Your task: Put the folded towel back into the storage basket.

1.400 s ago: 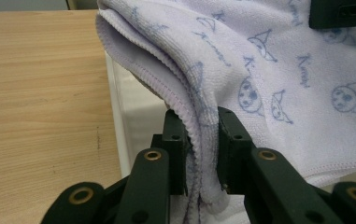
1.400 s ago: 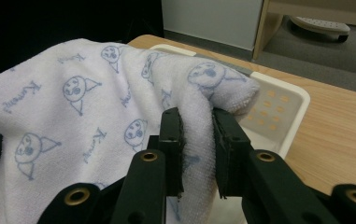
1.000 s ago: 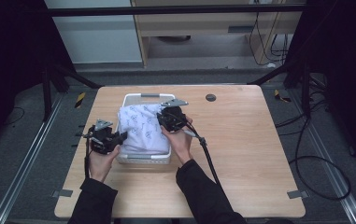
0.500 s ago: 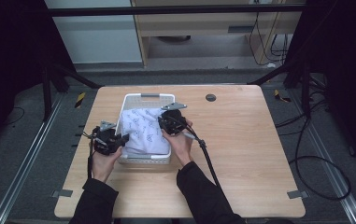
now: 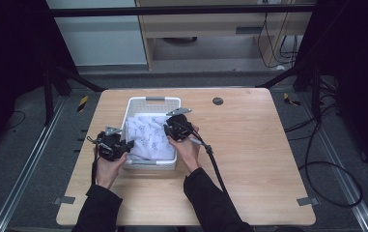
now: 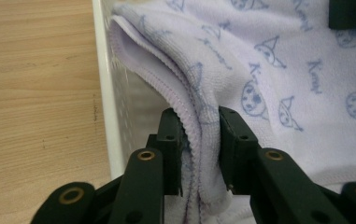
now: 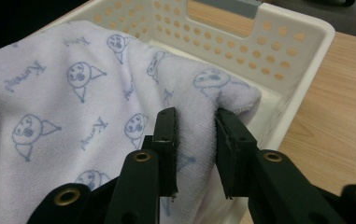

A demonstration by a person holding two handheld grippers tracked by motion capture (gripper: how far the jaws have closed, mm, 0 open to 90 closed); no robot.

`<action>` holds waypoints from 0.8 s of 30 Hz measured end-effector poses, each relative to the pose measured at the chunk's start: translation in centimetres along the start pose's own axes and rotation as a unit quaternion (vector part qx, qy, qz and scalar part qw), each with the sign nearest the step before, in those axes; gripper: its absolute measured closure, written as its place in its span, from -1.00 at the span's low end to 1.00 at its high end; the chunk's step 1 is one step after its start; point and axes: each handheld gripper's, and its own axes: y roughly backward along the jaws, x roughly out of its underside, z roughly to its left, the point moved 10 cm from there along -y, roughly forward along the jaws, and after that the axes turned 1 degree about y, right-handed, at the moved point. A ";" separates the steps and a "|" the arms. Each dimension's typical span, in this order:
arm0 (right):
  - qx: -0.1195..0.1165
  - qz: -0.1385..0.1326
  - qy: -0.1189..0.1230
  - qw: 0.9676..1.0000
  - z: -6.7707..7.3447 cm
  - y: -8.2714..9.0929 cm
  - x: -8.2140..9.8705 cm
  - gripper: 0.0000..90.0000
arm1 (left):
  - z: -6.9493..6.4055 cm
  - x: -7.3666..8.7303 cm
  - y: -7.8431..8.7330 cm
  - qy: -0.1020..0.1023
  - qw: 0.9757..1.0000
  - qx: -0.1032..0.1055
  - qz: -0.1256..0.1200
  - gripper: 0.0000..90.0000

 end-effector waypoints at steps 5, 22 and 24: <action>0.001 -0.001 0.006 1.000 -0.1 0.2 0.0 0.42 | 0.4 -0.1 0.3 0.002 1.000 -0.012 -0.004 0.53; -0.003 -0.039 -0.001 0.999 -1.9 4.4 -1.0 -0.12 | -0.4 -2.5 3.6 0.005 0.997 0.010 -0.072 0.31; -0.004 -0.039 0.002 0.999 -2.1 5.1 -0.9 -0.19 | -0.7 -2.5 3.7 0.002 0.997 0.013 -0.073 0.29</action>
